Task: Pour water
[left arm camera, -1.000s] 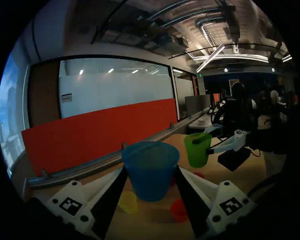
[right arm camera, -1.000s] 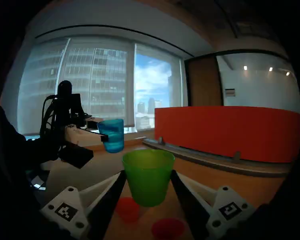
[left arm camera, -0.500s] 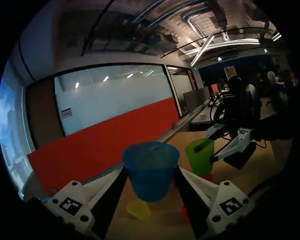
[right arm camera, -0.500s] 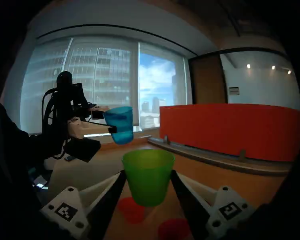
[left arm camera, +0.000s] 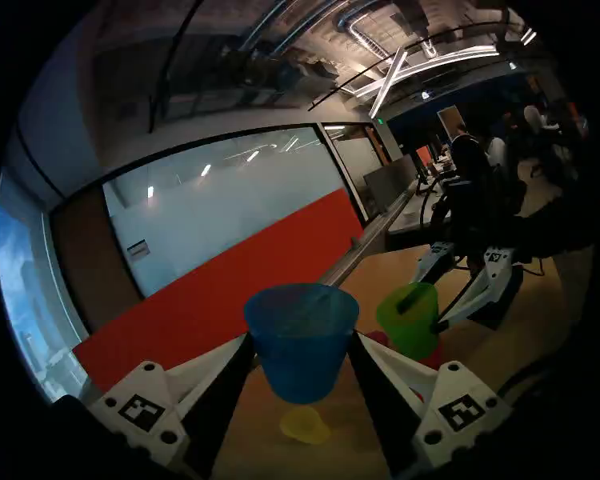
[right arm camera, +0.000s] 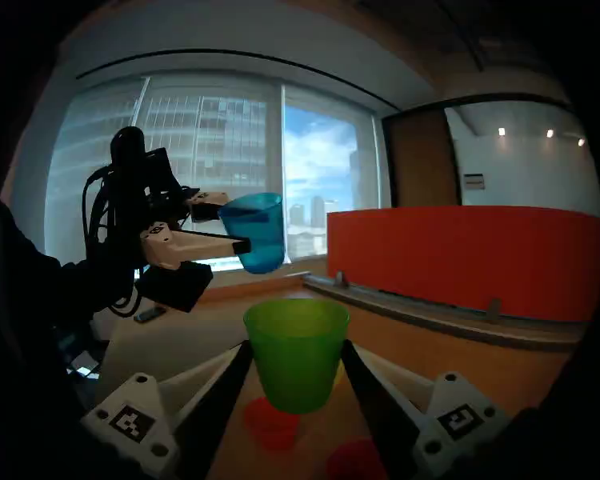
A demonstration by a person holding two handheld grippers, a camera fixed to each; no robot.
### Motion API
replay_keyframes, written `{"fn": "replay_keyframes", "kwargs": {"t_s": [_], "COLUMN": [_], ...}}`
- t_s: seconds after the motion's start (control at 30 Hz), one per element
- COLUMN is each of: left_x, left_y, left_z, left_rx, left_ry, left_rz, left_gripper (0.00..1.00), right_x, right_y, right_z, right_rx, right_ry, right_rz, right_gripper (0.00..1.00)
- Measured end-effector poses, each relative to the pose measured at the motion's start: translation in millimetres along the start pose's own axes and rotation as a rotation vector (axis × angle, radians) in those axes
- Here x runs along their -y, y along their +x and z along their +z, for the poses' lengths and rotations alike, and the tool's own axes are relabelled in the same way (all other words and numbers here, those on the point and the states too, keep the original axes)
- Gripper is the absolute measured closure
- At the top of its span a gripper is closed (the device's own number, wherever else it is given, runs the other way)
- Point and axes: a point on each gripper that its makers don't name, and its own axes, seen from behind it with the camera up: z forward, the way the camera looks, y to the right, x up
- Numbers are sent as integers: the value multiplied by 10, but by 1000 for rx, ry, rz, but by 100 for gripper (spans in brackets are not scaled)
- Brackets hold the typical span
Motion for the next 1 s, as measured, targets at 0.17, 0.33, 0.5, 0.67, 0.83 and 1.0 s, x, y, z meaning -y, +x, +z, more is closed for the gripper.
{"fn": "replay_keyframes", "kwargs": {"t_s": [0.17, 0.33, 0.5, 0.67, 0.83, 1.0], "left_x": [9, 14, 45, 59, 57, 33], "left_y": [48, 57, 67, 94, 127, 143], "left_z": [13, 24, 31, 33, 46, 59], "left_rx": [2, 6, 8, 9, 9, 12], "left_ry": [6, 11, 20, 27, 32, 31], "left_rz": [28, 43, 63, 98, 135, 174], "left_gripper": [19, 19, 19, 19, 18, 19], "right_x": [15, 32, 56, 80, 97, 134], "right_y": [-12, -35, -43, -38, -47, -74], "right_z": [17, 35, 59, 80, 106, 132], "right_rx": [-2, -2, 1, 3, 3, 3], "right_ry": [5, 12, 19, 26, 34, 46], "right_rz": [2, 5, 5, 5, 6, 6], "right_gripper": [15, 15, 15, 15, 15, 15]}}
